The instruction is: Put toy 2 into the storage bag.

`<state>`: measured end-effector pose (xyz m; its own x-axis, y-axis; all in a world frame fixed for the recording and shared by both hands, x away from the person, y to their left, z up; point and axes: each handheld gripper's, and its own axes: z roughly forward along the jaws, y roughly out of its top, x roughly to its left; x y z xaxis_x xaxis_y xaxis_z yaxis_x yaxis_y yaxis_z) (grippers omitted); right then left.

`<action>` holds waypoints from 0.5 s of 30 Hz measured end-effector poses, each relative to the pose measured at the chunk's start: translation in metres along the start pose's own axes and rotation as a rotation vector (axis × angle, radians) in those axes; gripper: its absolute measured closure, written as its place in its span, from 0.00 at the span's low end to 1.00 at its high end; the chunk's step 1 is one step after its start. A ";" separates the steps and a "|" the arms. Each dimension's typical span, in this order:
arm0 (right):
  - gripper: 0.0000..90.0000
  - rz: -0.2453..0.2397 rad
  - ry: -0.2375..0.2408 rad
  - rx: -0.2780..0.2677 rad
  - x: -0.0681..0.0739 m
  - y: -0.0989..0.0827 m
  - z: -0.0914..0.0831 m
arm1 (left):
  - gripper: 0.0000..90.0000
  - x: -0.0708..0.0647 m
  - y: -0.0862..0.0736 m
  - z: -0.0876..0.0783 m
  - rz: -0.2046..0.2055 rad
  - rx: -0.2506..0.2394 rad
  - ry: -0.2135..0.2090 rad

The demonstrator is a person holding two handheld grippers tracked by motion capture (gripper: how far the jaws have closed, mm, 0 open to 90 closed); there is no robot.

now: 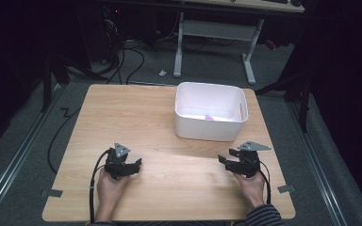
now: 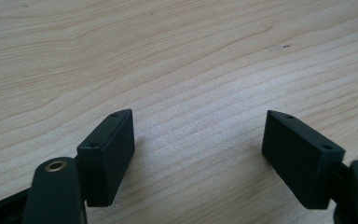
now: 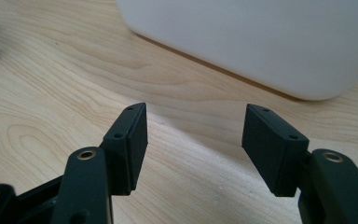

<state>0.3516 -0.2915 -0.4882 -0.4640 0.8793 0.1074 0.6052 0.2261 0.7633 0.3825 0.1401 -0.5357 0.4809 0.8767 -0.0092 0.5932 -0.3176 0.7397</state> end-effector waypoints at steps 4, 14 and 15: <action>0.45 0.002 -0.012 0.016 -0.002 -0.004 0.006 | 0.28 0.000 0.000 0.000 0.000 0.000 0.000; 0.45 0.034 -0.005 0.038 -0.006 -0.016 0.019 | 0.28 0.000 0.000 0.000 0.000 0.000 0.000; 0.45 0.038 -0.004 0.040 -0.006 -0.017 0.020 | 0.28 0.000 0.000 0.000 0.000 0.000 0.000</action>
<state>0.3568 -0.2919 -0.5142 -0.4379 0.8891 0.1333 0.6475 0.2091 0.7328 0.3825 0.1401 -0.5358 0.4808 0.8768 -0.0092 0.5932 -0.3176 0.7398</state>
